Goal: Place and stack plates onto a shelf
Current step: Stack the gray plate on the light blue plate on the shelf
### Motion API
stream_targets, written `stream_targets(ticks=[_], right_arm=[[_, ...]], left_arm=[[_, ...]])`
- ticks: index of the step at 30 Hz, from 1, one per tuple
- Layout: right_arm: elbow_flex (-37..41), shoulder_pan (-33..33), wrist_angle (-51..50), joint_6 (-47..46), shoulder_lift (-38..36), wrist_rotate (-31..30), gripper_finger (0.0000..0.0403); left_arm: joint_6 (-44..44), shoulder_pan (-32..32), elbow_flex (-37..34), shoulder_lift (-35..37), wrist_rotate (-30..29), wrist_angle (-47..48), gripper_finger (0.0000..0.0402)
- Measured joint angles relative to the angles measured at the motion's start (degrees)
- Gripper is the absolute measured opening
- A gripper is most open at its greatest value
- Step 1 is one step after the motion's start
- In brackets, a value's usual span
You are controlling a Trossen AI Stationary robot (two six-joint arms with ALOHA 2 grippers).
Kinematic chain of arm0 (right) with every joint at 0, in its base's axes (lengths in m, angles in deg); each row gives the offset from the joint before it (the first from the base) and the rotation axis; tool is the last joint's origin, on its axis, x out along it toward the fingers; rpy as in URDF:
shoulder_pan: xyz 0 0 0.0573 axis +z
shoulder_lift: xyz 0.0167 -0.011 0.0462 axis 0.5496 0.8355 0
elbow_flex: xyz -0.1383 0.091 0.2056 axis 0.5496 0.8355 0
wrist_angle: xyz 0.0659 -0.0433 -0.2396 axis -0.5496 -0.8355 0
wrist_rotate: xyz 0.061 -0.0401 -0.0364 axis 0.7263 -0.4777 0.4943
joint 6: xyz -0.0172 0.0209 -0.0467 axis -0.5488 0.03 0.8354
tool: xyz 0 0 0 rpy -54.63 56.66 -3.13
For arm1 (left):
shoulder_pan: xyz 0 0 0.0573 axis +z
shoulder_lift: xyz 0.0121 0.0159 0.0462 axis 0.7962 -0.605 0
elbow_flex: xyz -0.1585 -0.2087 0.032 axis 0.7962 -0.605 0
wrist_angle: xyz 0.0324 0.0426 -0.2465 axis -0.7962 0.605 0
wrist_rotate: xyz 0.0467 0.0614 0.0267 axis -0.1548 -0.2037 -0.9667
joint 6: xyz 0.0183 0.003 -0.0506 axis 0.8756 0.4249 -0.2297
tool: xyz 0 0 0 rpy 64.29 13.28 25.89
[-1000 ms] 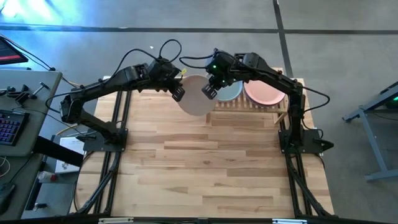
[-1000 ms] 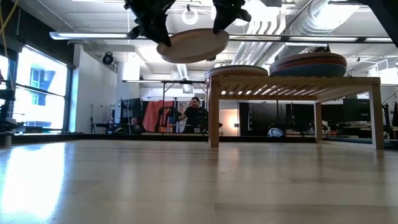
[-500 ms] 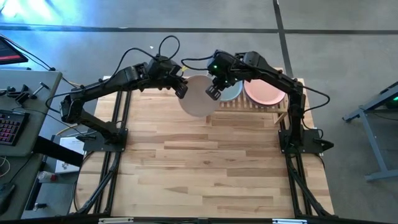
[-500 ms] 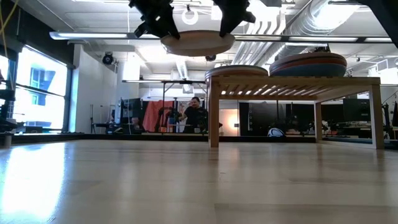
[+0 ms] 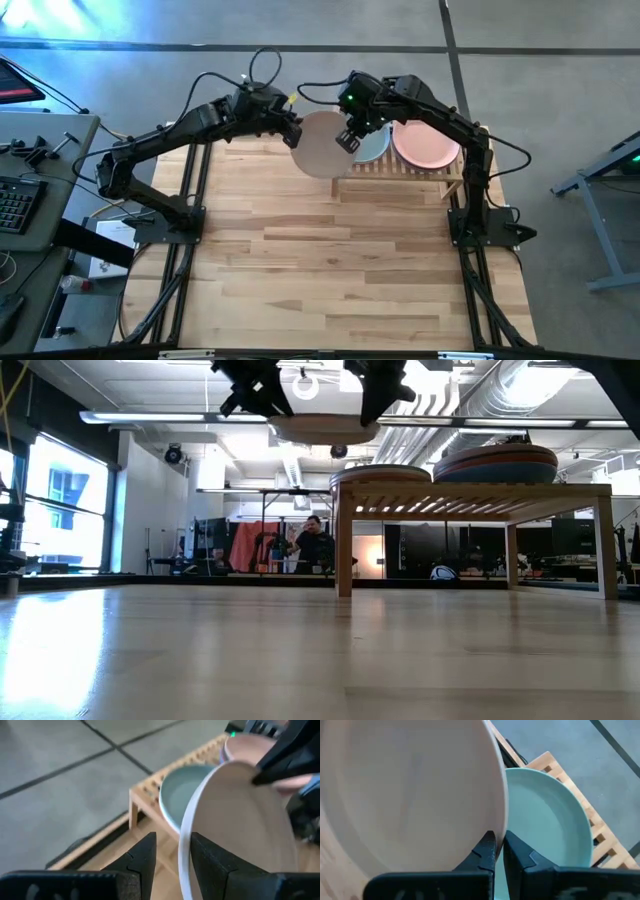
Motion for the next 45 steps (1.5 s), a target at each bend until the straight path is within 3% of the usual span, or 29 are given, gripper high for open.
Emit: stream_targets(ticks=[11, 21, 28, 45], right_arm=[[0.0, -5.58, -1.1, 3.17, -0.04, 0.72, 0.0], [-0.2, -14.82, -0.99, 7.17, -0.99, 8.51, 0.0], [0.24, -19.71, -1.62, 8.03, -1.2, 9.29, 0.0], [6.32, -20.83, -0.82, 10.5, -1.11, 11.85, 0.0]], left_arm=[[-0.01, 2.8, 0.0, 0.02, 0.77, -2.77, 0.0108], [0.01, 3.09, 0.0, 0.02, 0.97, -2.07, 0.0106], [0.01, 3.17, 0.02, 0.02, 0.95, -2.09, 0.0106], [-0.01, 4.99, 0.02, 0.02, 0.88, -2.11, 0.0106]])
